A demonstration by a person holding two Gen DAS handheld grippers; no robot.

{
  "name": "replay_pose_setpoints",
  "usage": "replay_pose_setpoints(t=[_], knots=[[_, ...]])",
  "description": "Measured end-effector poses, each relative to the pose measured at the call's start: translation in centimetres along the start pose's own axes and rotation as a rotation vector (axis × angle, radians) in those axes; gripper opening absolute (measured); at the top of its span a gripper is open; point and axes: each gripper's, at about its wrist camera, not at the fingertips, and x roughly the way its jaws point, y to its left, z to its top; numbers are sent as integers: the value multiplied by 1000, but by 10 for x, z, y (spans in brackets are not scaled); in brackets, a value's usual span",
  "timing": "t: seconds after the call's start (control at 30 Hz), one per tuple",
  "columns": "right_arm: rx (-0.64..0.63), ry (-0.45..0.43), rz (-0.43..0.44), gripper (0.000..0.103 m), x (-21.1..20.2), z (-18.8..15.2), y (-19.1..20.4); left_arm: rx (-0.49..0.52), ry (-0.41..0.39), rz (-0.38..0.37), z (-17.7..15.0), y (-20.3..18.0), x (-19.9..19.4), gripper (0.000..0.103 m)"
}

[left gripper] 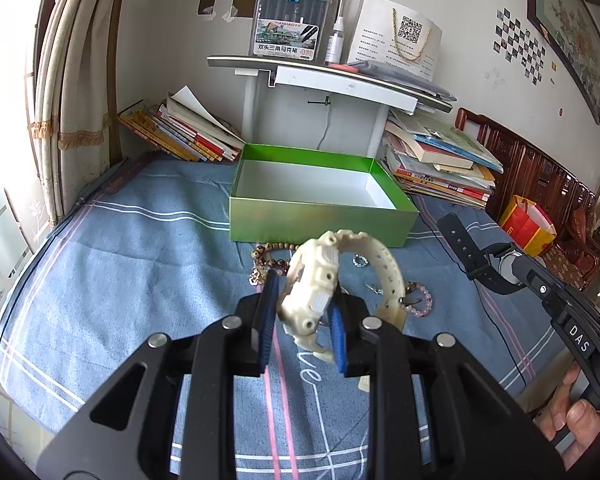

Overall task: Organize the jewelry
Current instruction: 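Lift the white watch with the left tool while the right tool lifts the black watch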

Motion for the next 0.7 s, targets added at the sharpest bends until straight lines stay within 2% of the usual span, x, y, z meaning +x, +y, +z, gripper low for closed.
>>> replay_pose_setpoints(t=[0.7], knots=[[-25,25,8,9,10,0,2,-1,8,8,2,4,7,24]])
